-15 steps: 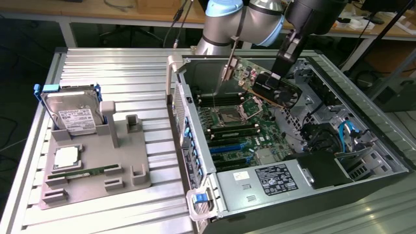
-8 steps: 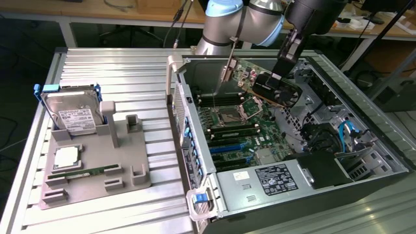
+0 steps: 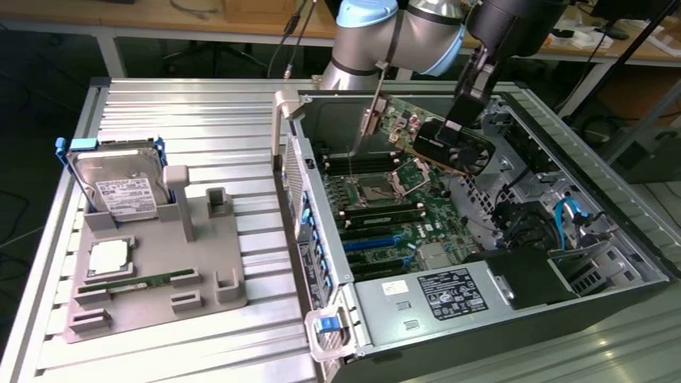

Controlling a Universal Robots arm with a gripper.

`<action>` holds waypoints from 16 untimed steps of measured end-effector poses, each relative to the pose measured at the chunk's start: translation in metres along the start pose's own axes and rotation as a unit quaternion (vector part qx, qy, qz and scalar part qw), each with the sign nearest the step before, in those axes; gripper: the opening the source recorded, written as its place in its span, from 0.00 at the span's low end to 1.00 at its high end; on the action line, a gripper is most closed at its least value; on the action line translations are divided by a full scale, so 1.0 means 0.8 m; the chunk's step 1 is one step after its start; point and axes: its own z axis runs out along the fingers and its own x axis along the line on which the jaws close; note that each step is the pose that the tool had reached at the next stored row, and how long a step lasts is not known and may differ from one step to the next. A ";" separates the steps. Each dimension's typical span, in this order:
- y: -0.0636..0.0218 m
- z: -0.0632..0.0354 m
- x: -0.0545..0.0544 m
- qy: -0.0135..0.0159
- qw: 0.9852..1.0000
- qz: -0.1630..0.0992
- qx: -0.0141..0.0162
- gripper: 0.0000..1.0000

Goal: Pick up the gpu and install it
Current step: 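Insert the gpu into the slot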

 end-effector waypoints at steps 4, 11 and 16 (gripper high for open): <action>0.000 0.000 0.000 0.000 1.000 -0.009 0.000 0.27; 0.000 0.000 0.000 0.001 1.000 -0.029 0.001 0.27; 0.000 0.000 0.000 0.001 0.999 -0.040 0.001 0.27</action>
